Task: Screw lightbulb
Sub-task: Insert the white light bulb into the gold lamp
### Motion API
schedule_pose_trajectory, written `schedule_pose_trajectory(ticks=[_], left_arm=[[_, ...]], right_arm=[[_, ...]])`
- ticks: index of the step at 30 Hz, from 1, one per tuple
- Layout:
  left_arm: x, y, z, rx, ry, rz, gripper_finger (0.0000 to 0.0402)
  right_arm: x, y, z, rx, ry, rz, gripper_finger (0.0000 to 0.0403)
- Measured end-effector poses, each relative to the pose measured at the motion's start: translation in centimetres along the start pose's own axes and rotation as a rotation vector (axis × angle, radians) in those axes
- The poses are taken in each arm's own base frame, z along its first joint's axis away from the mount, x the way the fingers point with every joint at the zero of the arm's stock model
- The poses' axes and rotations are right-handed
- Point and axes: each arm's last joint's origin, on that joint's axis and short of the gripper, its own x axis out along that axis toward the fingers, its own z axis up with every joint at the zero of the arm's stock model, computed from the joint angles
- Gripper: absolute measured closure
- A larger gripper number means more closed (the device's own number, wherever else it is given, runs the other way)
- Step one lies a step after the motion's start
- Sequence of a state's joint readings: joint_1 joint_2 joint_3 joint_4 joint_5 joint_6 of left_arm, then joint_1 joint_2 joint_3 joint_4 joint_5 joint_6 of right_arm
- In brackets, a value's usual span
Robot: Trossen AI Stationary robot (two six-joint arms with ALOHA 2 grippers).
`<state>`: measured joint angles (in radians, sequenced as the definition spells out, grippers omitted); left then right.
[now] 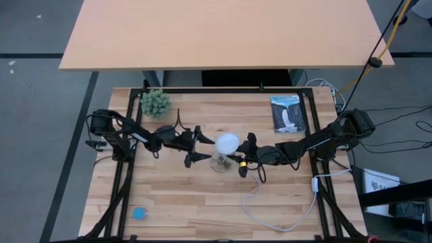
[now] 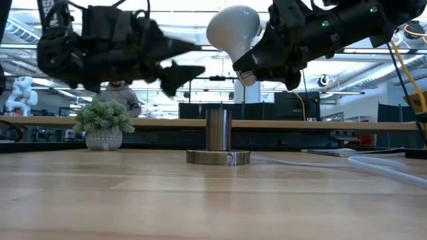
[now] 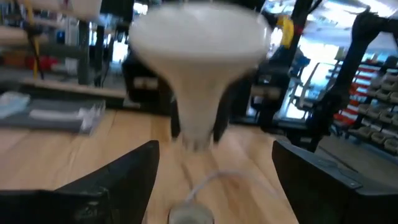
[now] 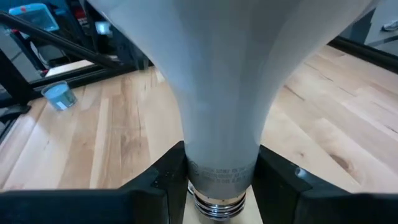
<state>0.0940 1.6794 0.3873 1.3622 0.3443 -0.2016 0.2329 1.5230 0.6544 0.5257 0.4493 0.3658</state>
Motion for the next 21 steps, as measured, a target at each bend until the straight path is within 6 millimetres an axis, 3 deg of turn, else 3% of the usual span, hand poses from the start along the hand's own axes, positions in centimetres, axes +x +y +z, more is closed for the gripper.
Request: schedule_pose_trajectory(ticks=[7, 14, 21], left_arm=[[-0.8, 0.1, -1.5, -0.069, 0.106, 0.059, 0.0085], [-0.1, 0.6, 0.7, -0.011, -0.078, 0.125, 0.0085], [0.5, 0.5, 1.0, -0.013, -0.085, 0.119, 0.0085]], right_arm=[[0.1, 0.2, -0.3, 0.009, 0.017, 0.009, 0.0266], [0.0, 0.2, -0.4, 0.007, 0.019, 0.012, 0.0266], [0.0, 0.2, -0.4, 0.006, 0.021, 0.013, 0.0266]])
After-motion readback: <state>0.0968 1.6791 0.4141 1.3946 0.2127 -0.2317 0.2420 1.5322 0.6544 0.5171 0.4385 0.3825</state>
